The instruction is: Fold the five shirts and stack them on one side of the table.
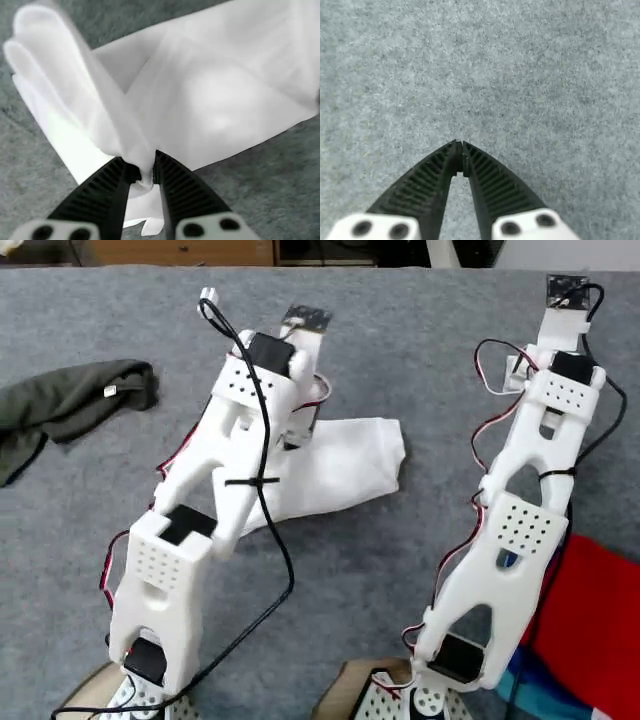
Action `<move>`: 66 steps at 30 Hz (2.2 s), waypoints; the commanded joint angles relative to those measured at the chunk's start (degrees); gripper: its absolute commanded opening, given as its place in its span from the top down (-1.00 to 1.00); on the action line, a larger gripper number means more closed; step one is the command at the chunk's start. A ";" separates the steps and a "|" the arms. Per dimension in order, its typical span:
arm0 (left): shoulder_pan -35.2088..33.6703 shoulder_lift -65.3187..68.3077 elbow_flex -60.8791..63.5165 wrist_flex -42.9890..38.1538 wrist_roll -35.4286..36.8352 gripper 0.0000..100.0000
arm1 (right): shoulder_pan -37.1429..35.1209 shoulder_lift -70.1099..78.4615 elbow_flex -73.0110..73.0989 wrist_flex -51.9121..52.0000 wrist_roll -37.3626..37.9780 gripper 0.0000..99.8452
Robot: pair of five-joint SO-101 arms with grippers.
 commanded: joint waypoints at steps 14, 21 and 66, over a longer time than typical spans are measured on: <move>9.05 11.21 -28.22 -1.05 6.77 0.96 | 0.92 -0.40 -2.42 -1.23 -0.09 0.99; 12.75 15.52 -29.80 -0.79 6.77 0.96 | 0.84 -0.40 -2.42 -1.32 -0.09 0.99; 2.55 17.10 -29.71 -1.85 16.53 0.63 | 0.92 0.75 -2.95 -1.41 0.00 0.99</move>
